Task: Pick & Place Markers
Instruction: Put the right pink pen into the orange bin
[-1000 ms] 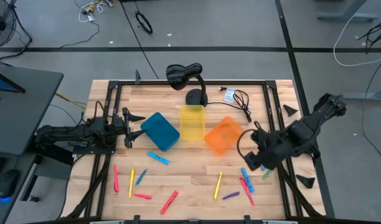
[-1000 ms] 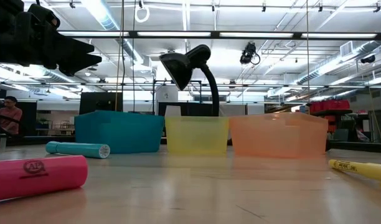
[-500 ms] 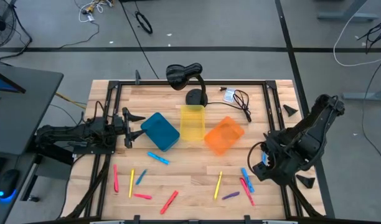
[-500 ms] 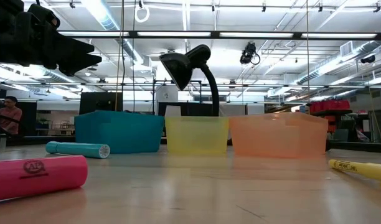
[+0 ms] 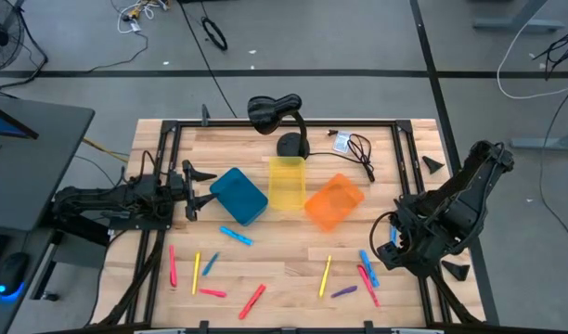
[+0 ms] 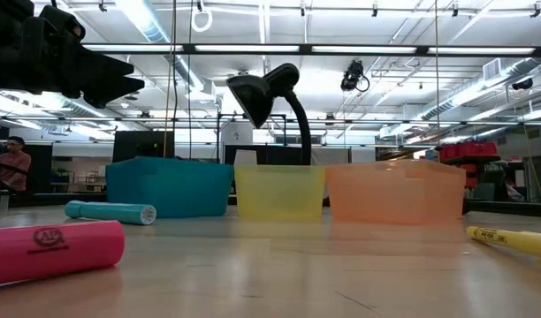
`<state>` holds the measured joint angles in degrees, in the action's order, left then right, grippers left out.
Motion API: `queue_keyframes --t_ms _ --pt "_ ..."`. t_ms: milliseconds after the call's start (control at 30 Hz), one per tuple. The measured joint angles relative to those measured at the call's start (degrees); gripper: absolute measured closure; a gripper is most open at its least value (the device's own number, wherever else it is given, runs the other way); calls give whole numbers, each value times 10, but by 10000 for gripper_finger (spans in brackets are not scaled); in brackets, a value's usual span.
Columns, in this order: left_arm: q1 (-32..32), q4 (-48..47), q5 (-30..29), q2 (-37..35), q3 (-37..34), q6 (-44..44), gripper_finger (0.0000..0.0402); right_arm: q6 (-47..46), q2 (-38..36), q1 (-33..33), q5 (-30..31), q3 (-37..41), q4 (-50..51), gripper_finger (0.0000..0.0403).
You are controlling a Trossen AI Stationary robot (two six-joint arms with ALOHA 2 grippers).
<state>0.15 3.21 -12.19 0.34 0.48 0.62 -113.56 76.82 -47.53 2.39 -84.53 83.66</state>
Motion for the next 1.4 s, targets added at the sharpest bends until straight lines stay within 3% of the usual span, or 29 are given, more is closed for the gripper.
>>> queue_keyframes --t_ms 333,867,1400 --pt "0 0 0 0 0 0 115 0 9 1 -1 0 0 140" --pt "0 0 0 0 0 0 115 17 110 1 -24 0 -45 140" --pt "0 0 0 0 0 0 115 30 209 -7 -85 0 -102 140"
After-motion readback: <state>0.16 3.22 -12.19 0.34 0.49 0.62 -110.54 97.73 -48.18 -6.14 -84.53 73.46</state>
